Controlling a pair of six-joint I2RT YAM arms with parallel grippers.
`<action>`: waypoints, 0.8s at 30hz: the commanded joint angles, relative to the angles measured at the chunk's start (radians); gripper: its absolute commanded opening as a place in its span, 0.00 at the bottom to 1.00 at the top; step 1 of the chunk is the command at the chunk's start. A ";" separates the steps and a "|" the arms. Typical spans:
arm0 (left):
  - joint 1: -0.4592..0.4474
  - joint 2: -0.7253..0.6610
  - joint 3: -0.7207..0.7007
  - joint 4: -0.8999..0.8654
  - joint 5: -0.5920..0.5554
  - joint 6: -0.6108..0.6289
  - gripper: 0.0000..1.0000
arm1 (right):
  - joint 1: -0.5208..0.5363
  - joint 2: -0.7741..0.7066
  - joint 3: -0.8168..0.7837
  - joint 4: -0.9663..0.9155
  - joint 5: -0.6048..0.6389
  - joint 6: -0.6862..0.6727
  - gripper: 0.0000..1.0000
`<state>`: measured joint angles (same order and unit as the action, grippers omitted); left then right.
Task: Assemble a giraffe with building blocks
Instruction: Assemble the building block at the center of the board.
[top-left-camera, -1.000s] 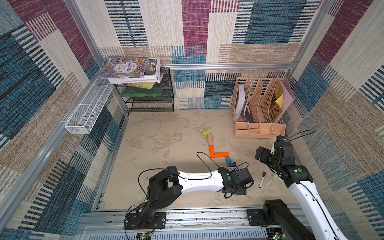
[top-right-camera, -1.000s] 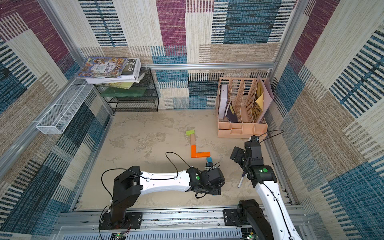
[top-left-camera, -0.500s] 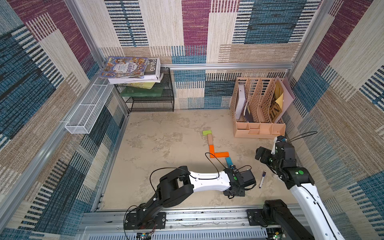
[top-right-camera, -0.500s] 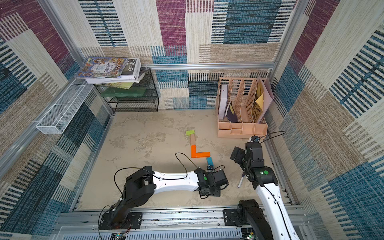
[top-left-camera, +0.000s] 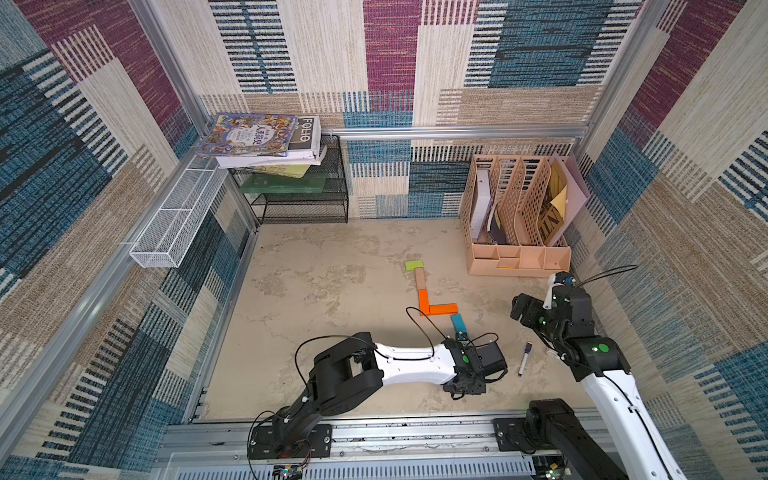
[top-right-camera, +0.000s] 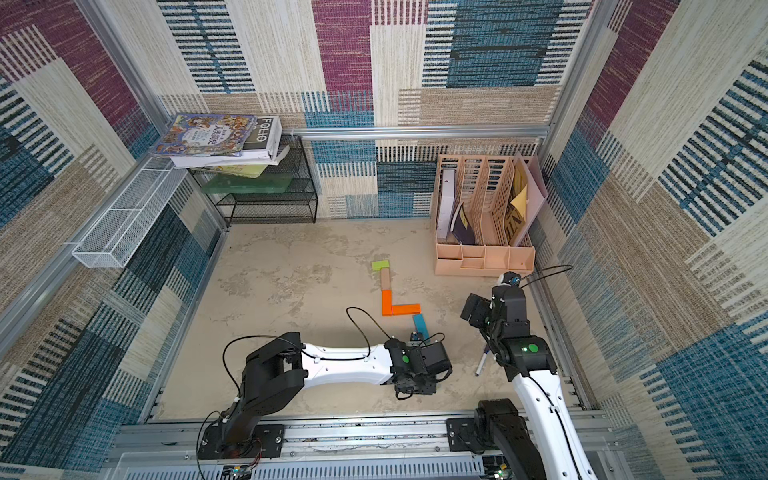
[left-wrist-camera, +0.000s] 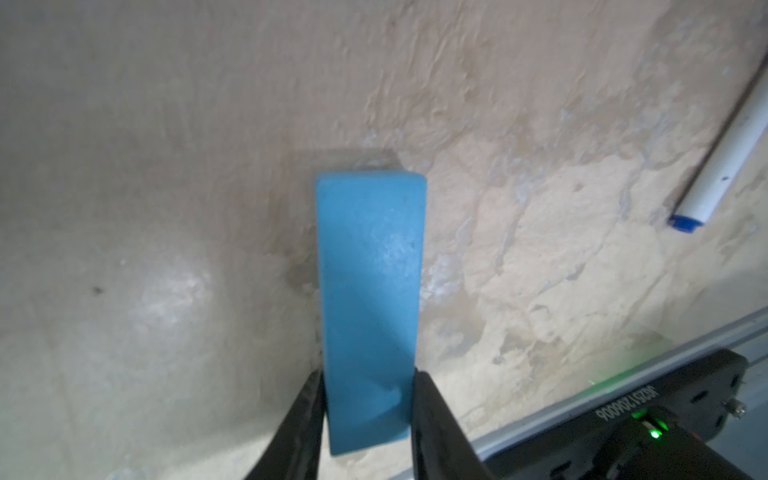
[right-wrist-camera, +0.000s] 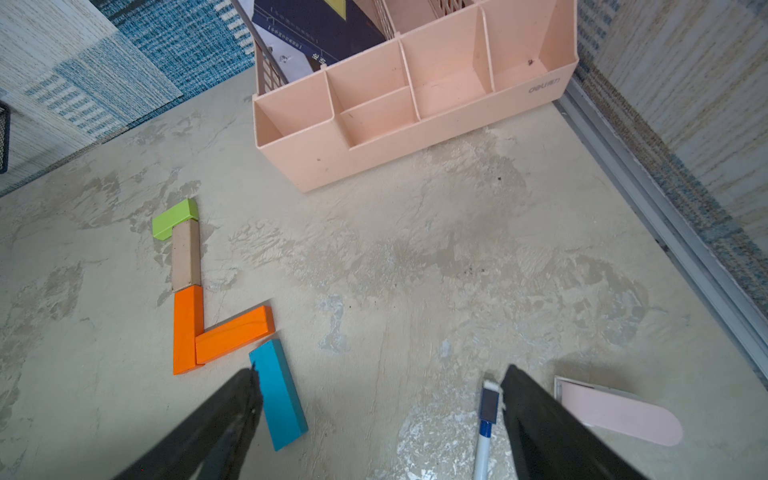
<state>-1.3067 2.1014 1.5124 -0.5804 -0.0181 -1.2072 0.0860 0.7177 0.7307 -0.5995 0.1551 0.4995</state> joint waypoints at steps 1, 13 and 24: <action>0.014 -0.011 -0.048 -0.094 0.008 0.021 0.30 | 0.001 -0.003 0.000 0.023 -0.004 0.000 0.94; 0.180 -0.217 -0.340 -0.115 -0.048 0.210 0.30 | 0.000 -0.012 -0.004 0.027 -0.010 -0.001 0.94; 0.323 -0.119 -0.236 -0.149 -0.013 0.489 0.39 | 0.001 -0.008 -0.006 0.030 -0.012 -0.006 0.94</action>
<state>-1.0042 1.9415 1.2728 -0.6323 -0.0032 -0.8188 0.0860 0.7071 0.7254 -0.5915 0.1452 0.4992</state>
